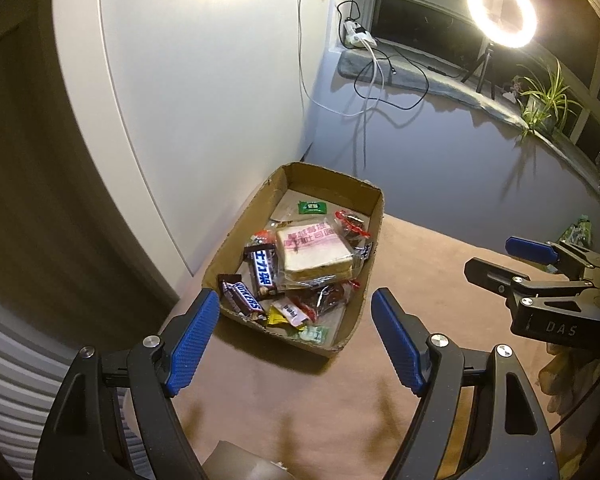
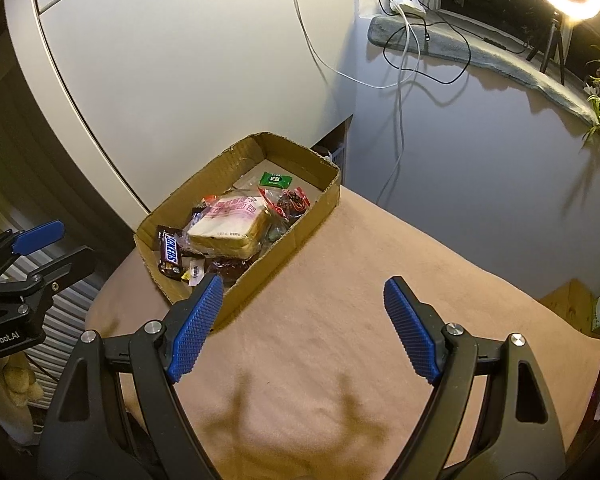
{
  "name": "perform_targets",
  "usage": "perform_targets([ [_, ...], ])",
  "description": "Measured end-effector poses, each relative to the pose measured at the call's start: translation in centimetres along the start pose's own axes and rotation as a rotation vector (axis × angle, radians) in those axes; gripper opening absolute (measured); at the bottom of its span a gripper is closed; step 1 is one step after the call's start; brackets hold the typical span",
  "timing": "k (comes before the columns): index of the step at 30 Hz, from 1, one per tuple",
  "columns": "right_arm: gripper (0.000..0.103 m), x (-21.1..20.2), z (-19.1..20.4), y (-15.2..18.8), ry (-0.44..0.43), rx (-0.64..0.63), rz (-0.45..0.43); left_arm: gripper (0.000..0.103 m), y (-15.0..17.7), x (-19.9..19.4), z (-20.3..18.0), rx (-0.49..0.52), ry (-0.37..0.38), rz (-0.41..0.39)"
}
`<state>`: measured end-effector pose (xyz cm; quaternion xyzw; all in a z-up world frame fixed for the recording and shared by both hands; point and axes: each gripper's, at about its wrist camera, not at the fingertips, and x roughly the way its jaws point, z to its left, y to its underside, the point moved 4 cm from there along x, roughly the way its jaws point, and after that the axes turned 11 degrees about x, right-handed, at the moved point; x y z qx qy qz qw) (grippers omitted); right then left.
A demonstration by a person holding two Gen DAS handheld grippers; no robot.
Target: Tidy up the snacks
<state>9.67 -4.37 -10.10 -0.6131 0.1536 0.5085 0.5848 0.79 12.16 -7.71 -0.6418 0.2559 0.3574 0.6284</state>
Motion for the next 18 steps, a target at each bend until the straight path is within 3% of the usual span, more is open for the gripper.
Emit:
perform_targets([
  [18,0.085,-0.32,-0.12,0.17,0.000,0.005,0.003,0.079,-0.09,-0.53,-0.21,0.003,-0.001,-0.012],
])
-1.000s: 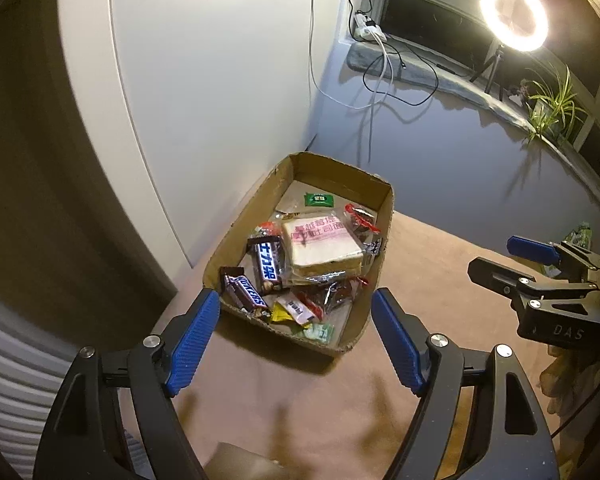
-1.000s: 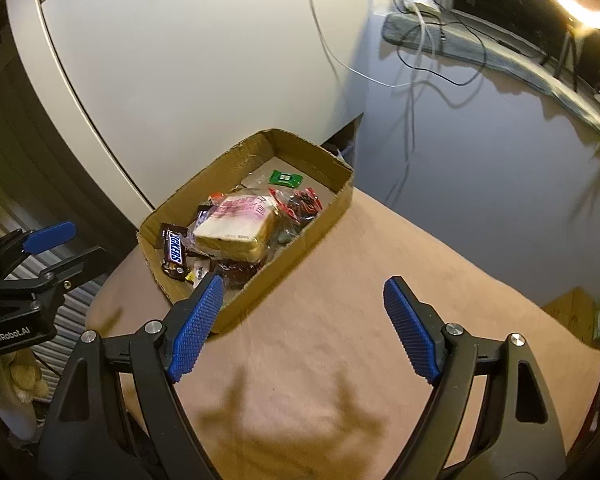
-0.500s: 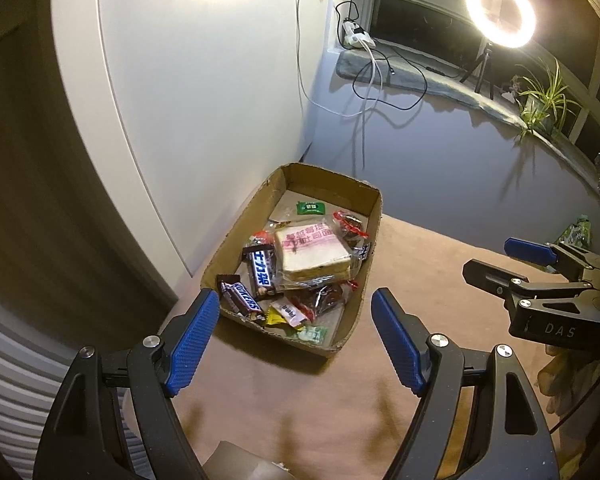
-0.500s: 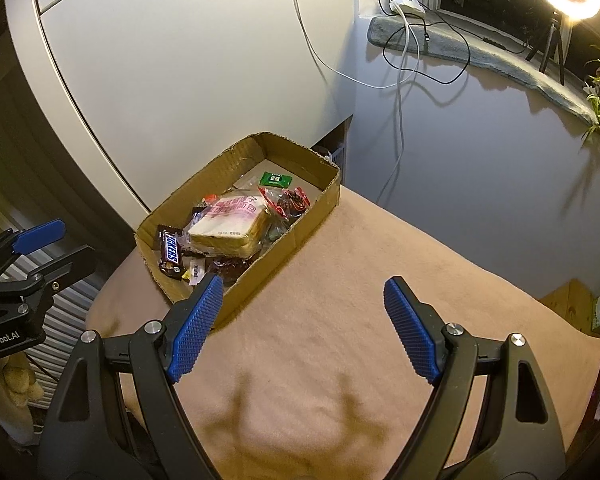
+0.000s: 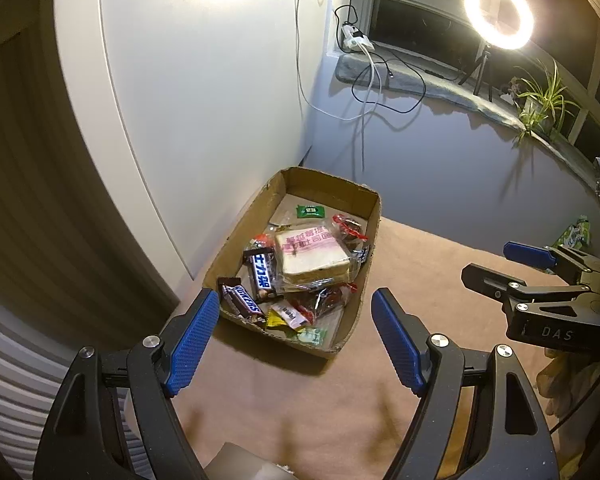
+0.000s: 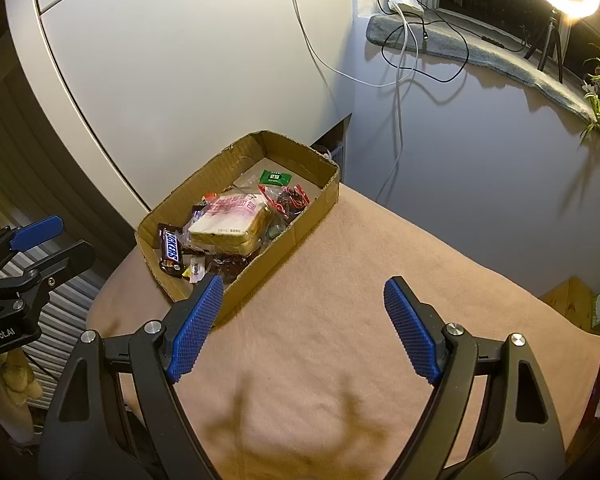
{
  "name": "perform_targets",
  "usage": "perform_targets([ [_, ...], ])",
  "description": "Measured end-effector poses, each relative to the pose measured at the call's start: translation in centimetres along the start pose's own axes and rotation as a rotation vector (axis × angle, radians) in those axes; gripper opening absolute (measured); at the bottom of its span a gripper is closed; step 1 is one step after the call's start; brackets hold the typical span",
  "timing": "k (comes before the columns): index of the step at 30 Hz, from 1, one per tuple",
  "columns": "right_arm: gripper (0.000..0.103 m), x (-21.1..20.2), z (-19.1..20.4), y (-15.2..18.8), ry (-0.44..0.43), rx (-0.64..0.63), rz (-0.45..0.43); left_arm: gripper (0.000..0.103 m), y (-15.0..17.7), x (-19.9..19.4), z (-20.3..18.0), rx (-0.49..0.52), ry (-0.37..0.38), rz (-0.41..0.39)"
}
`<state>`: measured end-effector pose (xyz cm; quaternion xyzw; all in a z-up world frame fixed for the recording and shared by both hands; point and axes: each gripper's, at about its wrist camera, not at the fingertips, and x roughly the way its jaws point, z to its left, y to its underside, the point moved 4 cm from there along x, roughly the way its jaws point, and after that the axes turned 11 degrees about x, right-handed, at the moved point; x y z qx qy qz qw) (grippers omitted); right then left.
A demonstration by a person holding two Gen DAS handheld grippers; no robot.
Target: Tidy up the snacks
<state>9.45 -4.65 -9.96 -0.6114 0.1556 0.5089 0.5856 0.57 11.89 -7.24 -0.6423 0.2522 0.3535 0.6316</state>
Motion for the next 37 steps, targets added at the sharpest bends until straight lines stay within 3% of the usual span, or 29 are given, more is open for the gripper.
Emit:
perform_targets([
  [37,0.085,0.61,-0.48,0.93,0.015,0.042,0.019,0.079,0.00,0.03,0.05,0.017,0.001,-0.010],
])
